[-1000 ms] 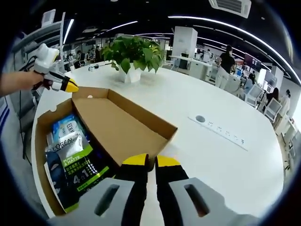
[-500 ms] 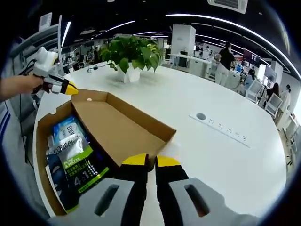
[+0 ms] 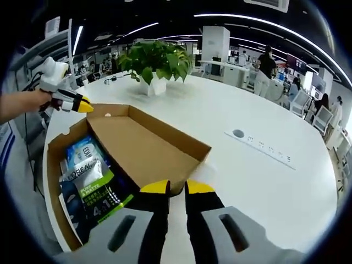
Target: Operate the shoe box by opening the lid, removing the specified soft item, and placing it in the target area until the item is outside and the box remains undamaged.
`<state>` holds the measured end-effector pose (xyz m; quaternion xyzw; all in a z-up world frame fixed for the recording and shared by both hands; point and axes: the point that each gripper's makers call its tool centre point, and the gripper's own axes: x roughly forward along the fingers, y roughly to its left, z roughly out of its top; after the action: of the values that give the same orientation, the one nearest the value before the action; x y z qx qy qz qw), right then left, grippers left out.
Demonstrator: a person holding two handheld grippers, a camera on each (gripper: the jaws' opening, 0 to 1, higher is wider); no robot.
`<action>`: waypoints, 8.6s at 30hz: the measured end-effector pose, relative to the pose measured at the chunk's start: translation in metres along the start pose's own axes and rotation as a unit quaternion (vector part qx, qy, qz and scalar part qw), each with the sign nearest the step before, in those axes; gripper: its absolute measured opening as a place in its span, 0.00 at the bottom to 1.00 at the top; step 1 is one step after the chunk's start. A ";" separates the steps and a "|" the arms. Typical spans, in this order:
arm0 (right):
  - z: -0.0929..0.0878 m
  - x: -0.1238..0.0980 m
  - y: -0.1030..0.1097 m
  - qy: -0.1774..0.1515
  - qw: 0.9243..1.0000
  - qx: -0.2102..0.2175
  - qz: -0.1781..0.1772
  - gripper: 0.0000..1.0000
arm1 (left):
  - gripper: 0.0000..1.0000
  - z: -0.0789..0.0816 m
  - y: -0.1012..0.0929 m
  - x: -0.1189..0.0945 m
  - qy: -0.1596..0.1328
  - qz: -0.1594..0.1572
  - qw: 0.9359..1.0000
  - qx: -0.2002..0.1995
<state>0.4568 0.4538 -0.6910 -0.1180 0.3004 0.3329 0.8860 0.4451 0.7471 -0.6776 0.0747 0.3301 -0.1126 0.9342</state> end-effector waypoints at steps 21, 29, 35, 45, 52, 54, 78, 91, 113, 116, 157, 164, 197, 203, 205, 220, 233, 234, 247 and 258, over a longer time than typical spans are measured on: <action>-0.021 -0.038 0.030 0.010 0.999 -0.002 0.034 0.39 | 0.28 0.002 -0.032 -0.042 -0.016 -0.015 1.000 0.020; -0.026 -0.058 0.039 0.004 0.999 -0.012 0.044 0.48 | 0.31 -0.007 -0.056 -0.055 -0.009 -0.043 0.999 0.021; -0.027 -0.073 0.047 -0.008 0.998 -0.016 0.052 0.55 | 0.32 -0.019 -0.076 -0.058 0.001 -0.076 0.997 0.009; -0.031 -0.094 0.063 -0.018 0.997 -0.033 0.060 0.69 | 0.34 -0.042 -0.111 -0.061 0.027 -0.127 0.992 0.004; -0.037 -0.106 0.070 -0.022 0.997 -0.047 0.057 0.78 | 0.35 -0.055 -0.131 -0.060 0.049 -0.160 0.986 -0.010; -0.040 -0.110 0.071 -0.023 0.997 -0.051 0.056 0.78 | 0.36 -0.058 -0.136 -0.060 0.055 -0.169 0.984 -0.014; -0.058 -0.137 0.080 -0.024 0.997 -0.055 0.052 0.91 | 0.30 -0.083 -0.185 -0.049 0.135 -0.245 0.955 -0.099; -0.065 -0.134 0.087 -0.020 0.997 -0.050 0.060 0.91 | 0.17 -0.078 -0.196 -0.045 0.123 -0.268 0.947 -0.130; -0.062 -0.119 0.106 -0.019 0.995 -0.032 0.091 0.86 | 0.00 -0.067 -0.180 -0.049 0.093 -0.249 0.955 -0.129; -0.059 -0.118 0.110 -0.022 0.994 -0.030 0.099 0.82 | 0.00 -0.065 -0.176 -0.050 0.086 -0.245 0.957 -0.131; -0.052 -0.035 0.160 0.099 0.974 0.063 0.193 0.41 | 0.00 -0.069 -0.136 -0.072 0.057 -0.214 0.967 -0.125; -0.057 -0.024 0.166 0.117 0.969 0.085 0.199 0.37 | 0.00 -0.071 -0.133 -0.074 0.057 -0.213 0.968 -0.123; -0.045 -0.024 0.154 0.081 0.976 0.106 0.170 0.01 | 0.00 -0.063 -0.135 -0.079 0.044 -0.206 0.972 -0.103; -0.039 -0.031 0.149 0.071 0.976 0.116 0.167 0.01 | 0.00 -0.059 -0.140 -0.080 0.041 -0.208 0.972 -0.099; -0.037 -0.034 0.146 0.067 0.977 0.119 0.166 0.01 | 0.00 -0.058 -0.142 -0.080 0.041 -0.209 0.972 -0.097; -0.031 -0.055 0.120 0.049 0.977 0.144 0.146 0.00 | 0.00 -0.046 -0.168 -0.080 0.042 -0.225 0.970 -0.080; -0.043 -0.079 0.092 0.056 0.974 0.184 0.120 0.00 | 0.00 -0.032 -0.203 -0.075 0.040 -0.248 0.965 -0.070; -0.044 -0.081 0.090 0.056 0.974 0.185 0.118 0.00 | 0.00 -0.031 -0.206 -0.075 0.040 -0.250 0.965 -0.068; -0.057 -0.100 0.060 0.066 0.974 0.197 0.095 0.00 | 0.00 -0.027 -0.240 -0.065 0.051 -0.266 0.961 -0.051; -0.068 -0.114 0.033 0.071 0.972 0.211 0.072 0.00 | 0.00 -0.018 -0.267 -0.055 0.054 -0.280 0.958 -0.039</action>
<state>0.3355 0.3916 -0.6754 0.0699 0.4340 0.3157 0.8409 0.3232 0.5029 -0.6740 -0.0513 0.3917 -0.3523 0.8484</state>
